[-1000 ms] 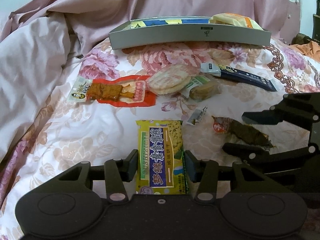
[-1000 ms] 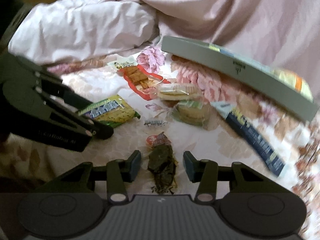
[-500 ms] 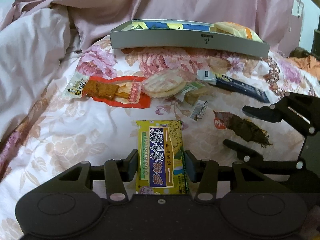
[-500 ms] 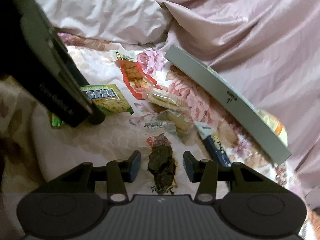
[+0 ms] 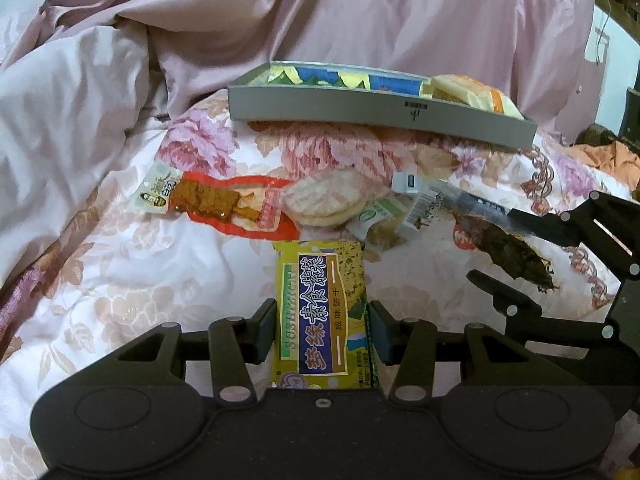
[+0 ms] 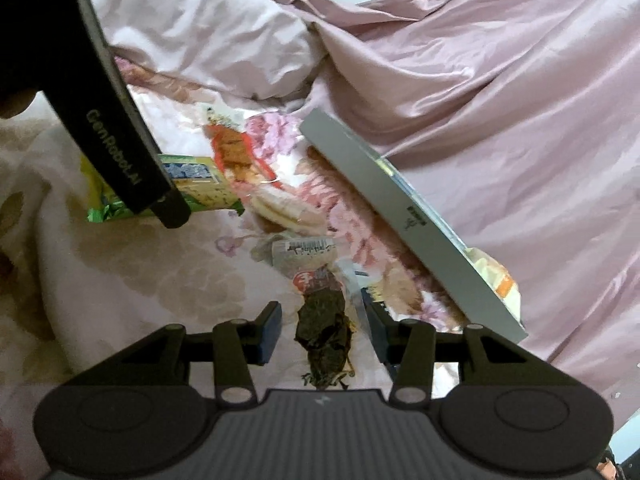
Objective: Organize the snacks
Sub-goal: 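Lift the biscuit pack and meat pouch and carry both toward the grey tray, then lower the biscuit pack and meat pouch into the tray and open both tools, then withdraw both open tools from the tray toward the remaining snacks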
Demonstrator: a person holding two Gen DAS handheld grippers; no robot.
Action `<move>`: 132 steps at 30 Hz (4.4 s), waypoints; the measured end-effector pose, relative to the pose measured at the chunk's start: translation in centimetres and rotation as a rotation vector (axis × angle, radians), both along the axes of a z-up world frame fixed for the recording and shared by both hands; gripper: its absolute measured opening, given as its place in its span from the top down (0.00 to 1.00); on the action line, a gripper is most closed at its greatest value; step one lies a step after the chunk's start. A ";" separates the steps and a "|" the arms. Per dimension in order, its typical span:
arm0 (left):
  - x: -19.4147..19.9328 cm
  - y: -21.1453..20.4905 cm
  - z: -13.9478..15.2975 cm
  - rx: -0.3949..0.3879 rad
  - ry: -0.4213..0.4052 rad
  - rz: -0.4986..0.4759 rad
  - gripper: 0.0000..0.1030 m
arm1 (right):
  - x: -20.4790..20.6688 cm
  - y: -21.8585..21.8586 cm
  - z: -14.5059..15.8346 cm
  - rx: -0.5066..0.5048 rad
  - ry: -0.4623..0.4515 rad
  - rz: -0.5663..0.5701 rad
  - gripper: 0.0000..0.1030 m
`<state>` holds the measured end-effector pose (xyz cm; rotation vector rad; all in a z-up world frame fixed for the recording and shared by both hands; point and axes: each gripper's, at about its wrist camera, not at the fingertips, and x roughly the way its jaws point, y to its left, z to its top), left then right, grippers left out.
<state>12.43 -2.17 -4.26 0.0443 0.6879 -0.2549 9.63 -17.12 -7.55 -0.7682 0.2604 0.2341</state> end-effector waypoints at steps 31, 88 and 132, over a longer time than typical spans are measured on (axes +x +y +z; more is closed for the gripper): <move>13.7 -2.6 9.6 -0.061 -0.189 0.067 0.51 | 10.0 -3.5 9.2 0.236 -0.204 -0.085 0.51; 20.2 -2.9 9.2 -0.168 -0.173 0.209 0.14 | 17.2 -5.5 12.1 0.447 -0.013 -0.103 0.18; -1.8 -2.4 7.2 -0.102 -0.143 0.170 0.01 | -3.0 -11.9 10.6 0.612 0.165 -0.221 0.00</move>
